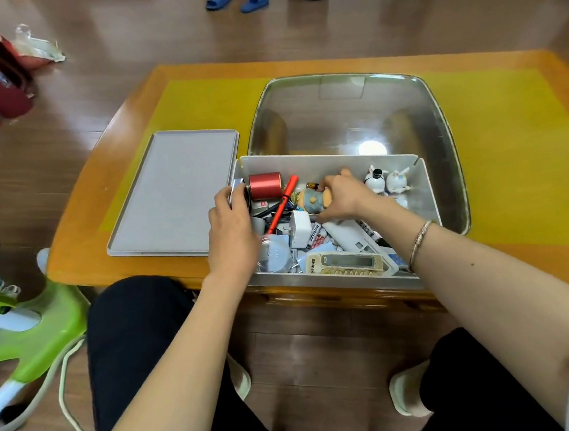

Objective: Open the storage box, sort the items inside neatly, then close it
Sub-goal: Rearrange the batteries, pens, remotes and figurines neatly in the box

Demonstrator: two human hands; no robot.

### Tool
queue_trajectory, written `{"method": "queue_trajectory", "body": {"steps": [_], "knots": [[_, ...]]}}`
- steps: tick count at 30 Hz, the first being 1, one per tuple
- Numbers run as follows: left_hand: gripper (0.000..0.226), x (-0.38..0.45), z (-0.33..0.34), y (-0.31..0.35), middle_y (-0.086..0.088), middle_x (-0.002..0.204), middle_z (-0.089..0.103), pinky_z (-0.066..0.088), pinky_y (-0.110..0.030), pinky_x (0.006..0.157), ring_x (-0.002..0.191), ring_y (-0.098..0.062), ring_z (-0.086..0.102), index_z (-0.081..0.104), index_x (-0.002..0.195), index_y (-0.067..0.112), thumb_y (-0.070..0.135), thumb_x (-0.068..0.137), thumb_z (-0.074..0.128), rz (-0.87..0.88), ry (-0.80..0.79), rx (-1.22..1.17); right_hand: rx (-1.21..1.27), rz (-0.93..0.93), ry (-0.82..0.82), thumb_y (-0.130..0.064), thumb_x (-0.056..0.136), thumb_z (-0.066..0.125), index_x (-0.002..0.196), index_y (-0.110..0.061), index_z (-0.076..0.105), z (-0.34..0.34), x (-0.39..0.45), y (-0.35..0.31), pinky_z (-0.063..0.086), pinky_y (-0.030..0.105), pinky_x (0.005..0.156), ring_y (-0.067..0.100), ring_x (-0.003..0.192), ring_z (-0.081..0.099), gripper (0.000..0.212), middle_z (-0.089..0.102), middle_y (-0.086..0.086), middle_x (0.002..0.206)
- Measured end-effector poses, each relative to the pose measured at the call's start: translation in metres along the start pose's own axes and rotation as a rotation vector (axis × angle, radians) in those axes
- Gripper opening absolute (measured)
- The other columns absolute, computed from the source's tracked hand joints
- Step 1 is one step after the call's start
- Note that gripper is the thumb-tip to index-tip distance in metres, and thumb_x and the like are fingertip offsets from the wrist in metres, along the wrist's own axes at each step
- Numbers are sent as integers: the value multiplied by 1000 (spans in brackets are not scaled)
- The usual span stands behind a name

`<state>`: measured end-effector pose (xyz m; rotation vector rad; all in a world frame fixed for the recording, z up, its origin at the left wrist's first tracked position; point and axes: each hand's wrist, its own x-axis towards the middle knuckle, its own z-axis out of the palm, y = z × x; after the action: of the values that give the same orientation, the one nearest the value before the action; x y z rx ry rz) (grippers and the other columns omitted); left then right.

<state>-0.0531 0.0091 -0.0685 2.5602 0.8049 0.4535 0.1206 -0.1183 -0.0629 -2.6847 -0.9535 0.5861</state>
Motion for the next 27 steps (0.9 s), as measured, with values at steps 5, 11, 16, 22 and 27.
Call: {"method": "queue_trajectory", "body": {"steps": [5, 11, 16, 22, 27], "knots": [[75, 0, 1, 0, -14, 143, 32, 48, -43, 91, 121, -31, 41, 28, 145, 13, 1, 82, 66, 1, 2, 9, -29, -103, 86, -32, 66, 83, 115, -16, 56, 3, -6, 2, 45, 33, 78, 28, 104, 55, 59, 60, 9, 114], [78, 0, 0, 0, -12, 145, 30, 48, -40, 92, 124, -30, 39, 26, 147, 15, 0, 82, 67, -25, -12, 18, 217, -159, 236, -30, 68, 82, 108, -20, 61, -12, -29, 10, 49, 34, 81, 20, 96, 58, 47, 65, -1, 104], [71, 1, -2, 3, -12, 147, 31, 41, -46, 98, 127, -32, 36, 29, 146, 14, 4, 85, 63, -47, -22, 39, 352, -216, 299, -28, 71, 81, 104, -19, 60, -39, -56, 26, 49, 30, 72, 13, 82, 55, 40, 61, -6, 94], [43, 9, -4, 25, -10, 147, 38, 22, -47, 110, 138, -30, 27, 50, 130, 14, 15, 88, 58, 87, 95, 146, 420, -126, 490, -28, 74, 76, 104, -29, 56, -38, -81, 64, 49, 35, 77, 15, 81, 58, 37, 63, -6, 96], [53, 39, 14, 67, -5, 145, 40, 27, -40, 112, 134, -23, 33, 38, 141, 15, 30, 94, 54, 334, -229, -32, 500, -99, 555, -29, 76, 74, 104, -36, 52, -24, -88, 86, 44, 29, 77, 14, 85, 57, 37, 60, -17, 89]]}}
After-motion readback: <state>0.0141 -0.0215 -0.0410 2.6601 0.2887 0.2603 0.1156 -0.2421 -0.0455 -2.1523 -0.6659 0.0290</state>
